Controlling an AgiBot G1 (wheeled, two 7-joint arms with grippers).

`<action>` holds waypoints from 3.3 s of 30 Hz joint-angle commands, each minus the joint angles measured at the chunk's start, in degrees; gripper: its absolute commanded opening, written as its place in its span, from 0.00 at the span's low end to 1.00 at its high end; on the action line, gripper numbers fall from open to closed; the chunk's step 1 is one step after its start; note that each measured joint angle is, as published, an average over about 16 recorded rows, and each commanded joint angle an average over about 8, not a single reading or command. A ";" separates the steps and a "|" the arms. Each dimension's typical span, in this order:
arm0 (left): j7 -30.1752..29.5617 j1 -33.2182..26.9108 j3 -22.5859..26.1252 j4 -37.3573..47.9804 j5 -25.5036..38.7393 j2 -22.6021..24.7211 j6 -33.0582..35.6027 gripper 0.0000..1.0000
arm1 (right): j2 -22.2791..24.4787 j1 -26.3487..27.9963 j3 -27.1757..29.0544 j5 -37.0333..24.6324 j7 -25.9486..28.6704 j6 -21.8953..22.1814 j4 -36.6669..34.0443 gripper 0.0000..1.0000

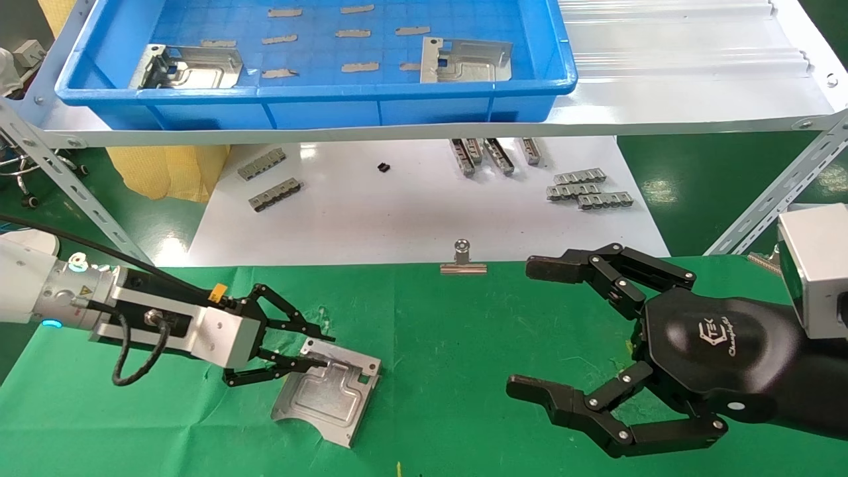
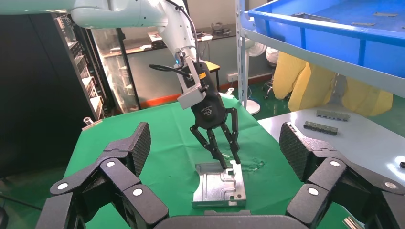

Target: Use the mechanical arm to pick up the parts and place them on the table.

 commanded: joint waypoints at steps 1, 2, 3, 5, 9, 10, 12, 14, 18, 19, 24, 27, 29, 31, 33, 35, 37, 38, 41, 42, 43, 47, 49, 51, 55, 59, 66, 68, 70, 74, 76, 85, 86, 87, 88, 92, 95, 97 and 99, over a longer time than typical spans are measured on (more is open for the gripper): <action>0.34 -0.28 0.27 1.52 0.04 0.06 0.07 1.00 | 0.00 0.00 0.00 0.00 0.00 0.00 0.00 1.00; 0.20 -0.35 0.12 2.02 -0.39 -0.11 0.12 1.00 | 0.00 0.00 0.00 0.00 0.00 0.00 0.00 1.00; -0.15 -0.40 -0.10 2.47 -0.95 -0.33 0.21 1.00 | 0.00 0.00 0.00 0.00 0.00 0.00 0.00 1.00; -1.40 -0.39 -0.71 3.11 -2.45 -0.86 0.46 1.00 | 0.00 0.00 0.00 0.00 0.00 0.00 0.00 1.00; -7.05 0.73 -2.59 2.59 -7.40 -2.60 1.10 1.00 | 0.00 0.00 0.00 0.00 0.00 0.00 0.00 1.00; -9.04 1.28 -3.11 1.90 -9.00 -3.22 1.24 1.00 | 0.00 0.00 0.00 0.00 0.00 0.00 0.00 1.00; -13.41 2.73 -4.08 -0.31 -12.54 -4.70 1.44 1.00 | 0.00 0.00 0.00 0.00 0.00 0.00 0.00 1.00; -18.03 4.59 -4.88 -3.49 -16.47 -6.49 1.54 1.00 | 0.00 0.00 0.00 0.00 0.00 0.00 0.00 1.00; -24.87 7.82 -5.83 -9.21 -22.91 -9.56 1.61 1.00 | 0.00 0.00 0.00 0.00 0.00 0.00 0.00 1.00; -26.08 8.53 -5.98 -10.43 -24.32 -10.22 1.59 1.00 | 0.00 0.00 0.00 0.00 0.00 0.00 0.00 1.00; -28.45 10.29 -6.38 -13.15 -27.85 -11.81 1.53 1.00 | 0.00 -0.01 0.01 0.01 0.00 0.02 -0.01 1.00; -27.80 9.99 -6.30 -12.83 -27.16 -11.50 1.48 1.00 | 0.00 -0.01 0.01 0.00 0.00 0.02 -0.01 1.00; -27.54 9.77 -6.31 -12.52 -26.60 -11.28 1.46 1.00 | 0.00 -0.01 0.01 0.00 0.00 0.02 -0.01 1.00; -27.48 9.69 -6.43 -12.43 -26.17 -11.16 1.44 1.00 | 0.00 -0.01 0.01 0.00 0.00 0.02 -0.01 1.00; -27.76 9.90 -6.86 -12.76 -25.83 -11.20 1.37 1.00 | 0.00 -0.01 0.01 0.00 0.00 0.02 -0.01 1.00; -28.51 10.55 -7.69 -13.71 -25.79 -11.51 1.25 1.00 | 0.00 -0.01 0.01 0.00 0.00 0.02 -0.01 1.00; -29.52 11.37 -8.81 -14.97 -25.58 -11.88 1.09 1.00 | 0.00 -0.01 0.01 0.00 0.00 0.02 -0.01 1.00; -30.10 11.84 -9.45 -15.68 -25.46 -12.09 1.00 1.00 | 0.00 -0.01 0.01 0.00 0.00 0.02 -0.01 1.00; -32.01 13.40 -11.59 -18.07 -25.06 -12.78 0.69 1.00 | 0.00 -0.01 0.01 0.00 0.00 0.02 -0.01 1.00; -32.64 13.91 -12.28 -18.85 -24.92 -13.01 0.59 1.00 | 0.00 -0.01 0.01 0.00 0.00 0.02 -0.01 1.00; -33.29 14.44 -13.01 -19.66 -24.79 -13.24 0.49 1.00 | 0.00 -0.01 0.01 0.00 0.00 0.02 -0.01 1.00; -35.83 16.52 -15.84 -22.82 -24.25 -14.16 0.08 1.00 | 0.00 -0.01 0.01 0.00 0.00 0.02 -0.01 1.00; -37.12 17.58 -17.28 -24.43 -23.98 -14.63 -0.12 1.00 | 0.00 -0.01 0.01 0.00 0.00 0.02 -0.01 1.00; -38.42 18.63 -18.72 -26.05 -23.71 -15.10 -0.33 1.00 | 0.00 -0.01 0.01 0.00 0.00 0.02 -0.01 1.00; -40.98 20.73 -21.57 -29.24 -23.17 -16.03 -0.74 1.00 | 0.00 -0.01 0.01 0.00 0.00 0.02 -0.01 1.00; -43.52 22.80 -24.40 -32.40 -22.63 -16.95 -1.15 1.00 | 0.00 -0.01 0.01 0.00 0.00 0.02 -0.01 1.00; -48.00 26.46 -29.39 -37.98 -21.69 -18.58 -1.86 1.00 | 0.00 -0.01 0.01 0.00 0.00 0.02 -0.01 1.00; -49.27 27.50 -30.81 -39.56 -21.42 -19.04 -2.06 1.00 | 0.00 -0.01 0.01 0.00 0.00 0.02 -0.01 1.00; -50.56 28.55 -32.25 -41.18 -21.15 -19.51 -2.27 1.00 | 0.00 -0.01 0.01 0.00 0.00 0.02 -0.01 1.00; -53.10 30.63 -35.08 -44.34 -20.61 -20.43 -2.67 1.00 | 0.00 -0.01 0.01 0.00 0.00 0.02 -0.01 1.00; -54.40 31.69 -36.52 -45.95 -20.34 -20.90 -2.88 1.00 | 0.00 -0.01 0.01 0.00 0.00 0.02 -0.01 1.00; -60.15 36.38 -42.92 -53.12 -19.13 -22.98 -3.80 1.00 | 0.00 -0.01 0.01 0.00 0.00 0.02 -0.01 1.00; -60.77 36.89 -43.62 -53.89 -19.00 -23.21 -3.90 1.00 | 0.00 -0.01 0.01 0.00 0.00 0.02 -0.01 1.00; -61.42 37.42 -44.34 -54.70 -18.86 -23.45 -4.00 1.00 | 0.00 -0.01 0.01 0.00 0.00 0.02 -0.01 1.00; -62.07 37.95 -45.06 -55.50 -18.73 -23.68 -4.10 1.00 | 0.00 -0.01 0.01 0.00 0.00 0.02 -0.01 1.00; -64.25 39.74 -47.49 -58.23 -18.27 -24.47 -4.45 1.00 | 0.00 -0.01 0.01 0.00 0.00 0.02 -0.01 1.00; -65.47 40.86 -49.03 -59.95 -18.00 -24.97 -4.64 1.00 | 0.01 -0.01 0.01 0.01 0.00 0.03 -0.02 1.00; -65.86 41.31 -49.64 -60.62 -17.91 -25.17 -4.72 1.00 | 0.01 -0.01 0.01 0.01 -0.01 0.03 -0.02 1.00; -66.03 41.57 -49.99 -61.00 -17.85 -25.29 -4.77 1.00 | 0.01 -0.01 0.01 0.01 -0.01 0.04 -0.03 1.00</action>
